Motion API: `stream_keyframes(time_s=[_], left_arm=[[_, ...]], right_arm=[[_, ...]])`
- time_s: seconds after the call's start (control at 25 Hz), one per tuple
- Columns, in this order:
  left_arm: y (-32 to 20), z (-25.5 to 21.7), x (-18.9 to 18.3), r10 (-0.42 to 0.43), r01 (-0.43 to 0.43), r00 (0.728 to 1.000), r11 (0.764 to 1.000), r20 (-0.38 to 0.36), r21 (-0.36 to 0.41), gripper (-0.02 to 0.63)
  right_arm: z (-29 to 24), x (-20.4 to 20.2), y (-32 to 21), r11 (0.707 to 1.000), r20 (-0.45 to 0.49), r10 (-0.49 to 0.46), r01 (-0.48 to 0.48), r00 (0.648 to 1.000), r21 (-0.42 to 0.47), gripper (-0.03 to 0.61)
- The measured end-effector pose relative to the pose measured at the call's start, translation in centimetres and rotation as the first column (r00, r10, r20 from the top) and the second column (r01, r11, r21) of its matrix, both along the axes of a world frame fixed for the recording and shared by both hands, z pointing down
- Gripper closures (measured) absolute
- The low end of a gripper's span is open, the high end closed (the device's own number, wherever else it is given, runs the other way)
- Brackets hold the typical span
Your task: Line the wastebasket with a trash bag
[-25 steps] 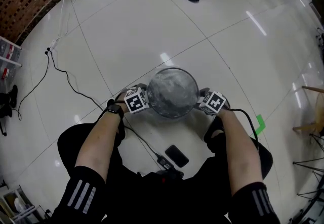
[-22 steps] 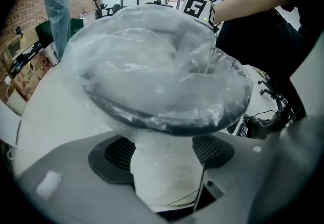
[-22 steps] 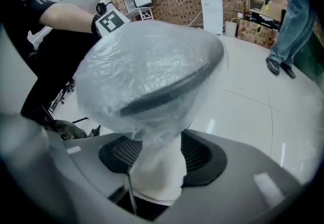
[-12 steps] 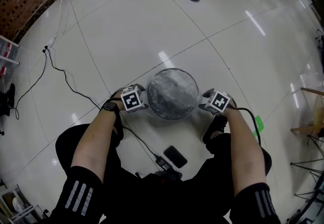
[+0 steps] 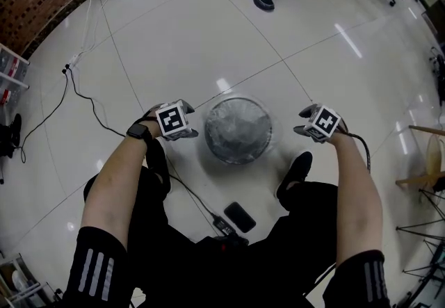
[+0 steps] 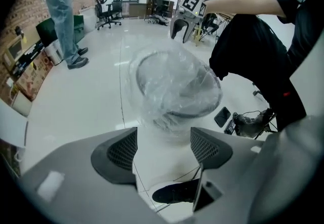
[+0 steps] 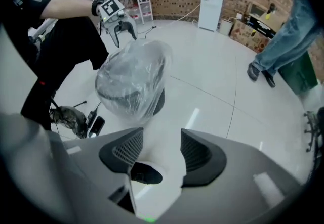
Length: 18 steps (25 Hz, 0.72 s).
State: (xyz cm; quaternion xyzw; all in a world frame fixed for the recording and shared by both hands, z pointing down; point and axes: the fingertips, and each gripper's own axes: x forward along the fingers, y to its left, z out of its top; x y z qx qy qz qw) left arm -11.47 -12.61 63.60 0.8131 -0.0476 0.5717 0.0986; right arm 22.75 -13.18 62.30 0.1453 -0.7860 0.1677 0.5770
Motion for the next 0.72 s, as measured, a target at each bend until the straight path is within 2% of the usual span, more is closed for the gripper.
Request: stream_keyframes(time_s=[0.16,0.28,0.4,0.52,0.6,0.68,0.72], left_arm=[[-1.6,-3.3,4.2,-0.009,0.01,0.991,1.0,-0.132,0.008,0.304],[-3.4,-3.8,6.2,-0.045,0.048,0.985,0.999,-0.165,0.018,0.328],[-5.0,-2.5,7.6,-0.082,0.087,0.982,0.996,-0.168,0.027,0.373],[-5.9,-1.0,8.5,-0.087,0.094,0.986,0.995,-0.141,0.038,0.432],[-6.3,-0.6,9.0,-0.086,0.092,0.987,0.995,-0.135,0.037,0.509],[-6.8,-0.8,9.5,-0.099,0.104,0.983,0.994,-0.157,0.025,0.53],[-7.3,-1.1,9.7,-0.112,0.118,0.978,0.993,-0.174,0.025,0.547]], right_arm=[[-1.9,-3.5,-2.3,0.994,0.189,0.109,-0.111,0.976,0.001,0.336],[-3.8,-7.8,-4.2,0.992,0.297,0.112,-0.124,0.948,0.021,0.336],[-3.3,-11.2,-4.9,0.995,0.297,0.086,-0.098,0.951,0.026,0.337],[-1.3,-12.8,-4.7,0.999,0.227,0.031,-0.036,0.974,0.02,0.357],[-0.4,-12.8,-5.0,0.999,0.175,0.005,-0.013,0.985,0.045,0.455],[0.0,-12.4,-5.9,0.997,0.169,0.031,-0.041,0.985,0.059,0.566],[0.0,-12.1,-6.4,0.996,0.178,0.059,-0.071,0.982,0.061,0.571]])
